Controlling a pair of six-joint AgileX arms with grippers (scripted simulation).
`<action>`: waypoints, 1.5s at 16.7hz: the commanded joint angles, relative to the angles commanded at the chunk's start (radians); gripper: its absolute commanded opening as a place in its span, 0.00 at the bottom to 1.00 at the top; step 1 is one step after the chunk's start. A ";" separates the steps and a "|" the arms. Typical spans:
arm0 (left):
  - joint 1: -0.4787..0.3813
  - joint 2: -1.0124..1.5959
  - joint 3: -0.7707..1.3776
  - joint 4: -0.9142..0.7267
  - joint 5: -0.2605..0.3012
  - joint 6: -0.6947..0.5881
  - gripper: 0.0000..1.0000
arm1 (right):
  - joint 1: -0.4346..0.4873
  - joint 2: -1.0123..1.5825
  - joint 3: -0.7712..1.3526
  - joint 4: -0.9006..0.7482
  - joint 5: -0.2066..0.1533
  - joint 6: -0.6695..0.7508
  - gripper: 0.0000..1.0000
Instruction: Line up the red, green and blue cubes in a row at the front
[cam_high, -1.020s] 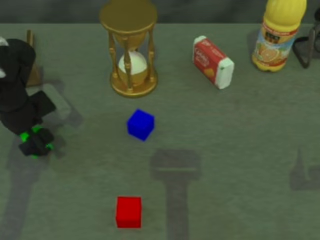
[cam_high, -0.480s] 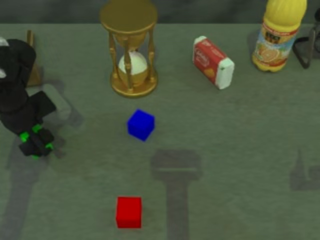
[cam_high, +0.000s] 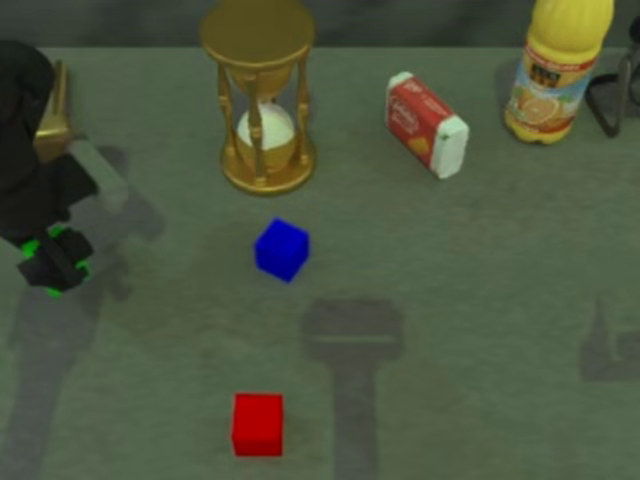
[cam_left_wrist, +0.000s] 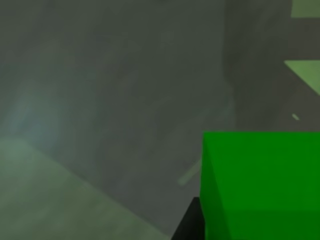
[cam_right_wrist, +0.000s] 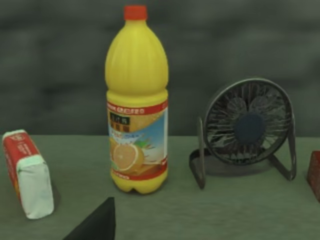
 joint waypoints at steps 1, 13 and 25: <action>0.002 -0.017 0.020 -0.036 0.000 0.001 0.00 | 0.000 0.000 0.000 0.000 0.000 0.000 1.00; -0.161 -0.042 0.060 -0.099 -0.002 -0.036 0.00 | 0.000 0.000 0.000 0.000 0.000 0.000 1.00; -0.869 -0.099 0.056 -0.143 -0.005 -0.201 0.00 | 0.000 0.000 0.000 0.000 0.000 0.000 1.00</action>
